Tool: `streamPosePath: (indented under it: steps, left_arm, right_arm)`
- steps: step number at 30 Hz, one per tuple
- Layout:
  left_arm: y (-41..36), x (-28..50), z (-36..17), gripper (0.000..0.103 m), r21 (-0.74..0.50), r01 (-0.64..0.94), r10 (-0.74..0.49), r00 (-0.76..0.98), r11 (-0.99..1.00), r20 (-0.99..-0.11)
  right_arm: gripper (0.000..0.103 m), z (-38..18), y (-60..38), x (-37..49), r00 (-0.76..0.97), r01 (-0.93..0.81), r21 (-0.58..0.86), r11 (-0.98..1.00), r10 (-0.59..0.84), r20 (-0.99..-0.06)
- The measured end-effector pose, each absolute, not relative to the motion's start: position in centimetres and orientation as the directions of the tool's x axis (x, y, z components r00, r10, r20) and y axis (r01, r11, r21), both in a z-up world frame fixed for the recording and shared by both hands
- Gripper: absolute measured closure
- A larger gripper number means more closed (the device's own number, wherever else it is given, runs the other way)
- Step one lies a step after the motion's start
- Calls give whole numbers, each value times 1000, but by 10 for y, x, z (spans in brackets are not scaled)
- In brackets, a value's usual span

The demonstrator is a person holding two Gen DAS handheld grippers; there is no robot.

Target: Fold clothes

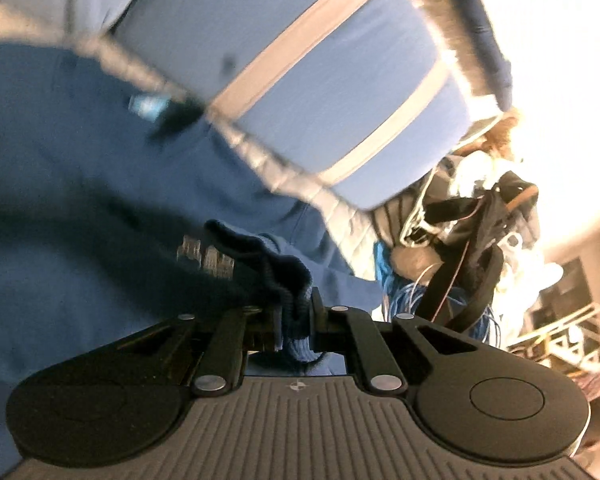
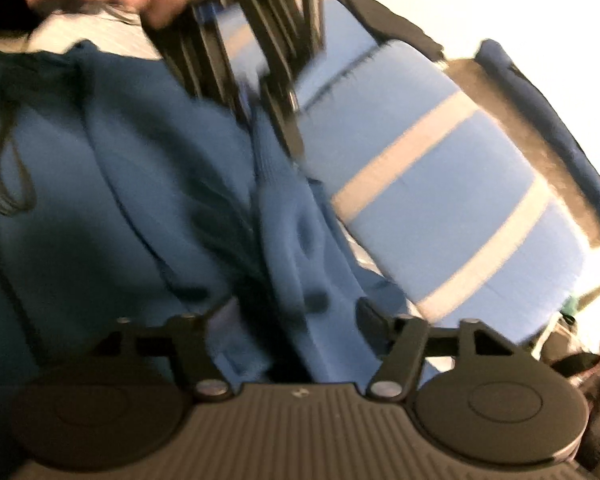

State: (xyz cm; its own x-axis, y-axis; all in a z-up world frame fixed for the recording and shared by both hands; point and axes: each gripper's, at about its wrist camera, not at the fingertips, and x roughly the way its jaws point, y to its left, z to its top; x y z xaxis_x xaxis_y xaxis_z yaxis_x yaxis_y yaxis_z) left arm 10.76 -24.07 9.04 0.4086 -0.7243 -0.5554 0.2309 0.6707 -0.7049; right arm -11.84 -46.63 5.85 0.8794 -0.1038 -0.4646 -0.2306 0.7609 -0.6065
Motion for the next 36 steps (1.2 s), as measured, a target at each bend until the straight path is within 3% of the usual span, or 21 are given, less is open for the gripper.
streamPosePath:
  steps: [12, 18, 22, 32, 36]
  left_arm:
    - [-193, 98, 180, 93, -564, 361, -648, 600, 743, -469]
    - [-156, 98, 209, 93, -529, 354, -605, 667, 771, -435]
    - [-130, 94, 210, 94, -501, 326, -561, 698, 802, -444]
    - [-89, 78, 157, 94, -330, 300, -444, 671, 895, -594]
    - [-81, 72, 121, 93, -253, 315, -402, 636, 915, -659]
  right_arm:
    - [19, 54, -543, -91, 811, 96, -485, 869, -351, -468]
    - [19, 68, -577, -74, 779, 175, -318, 932, -329, -534]
    - [19, 76, -588, -72, 781, 166, -168, 972, -234, -579]
    - [22, 58, -542, -71, 780, -34, -344, 938, -191, -597]
    - [31, 53, -529, -78, 783, -99, -425, 900, -193, -591]
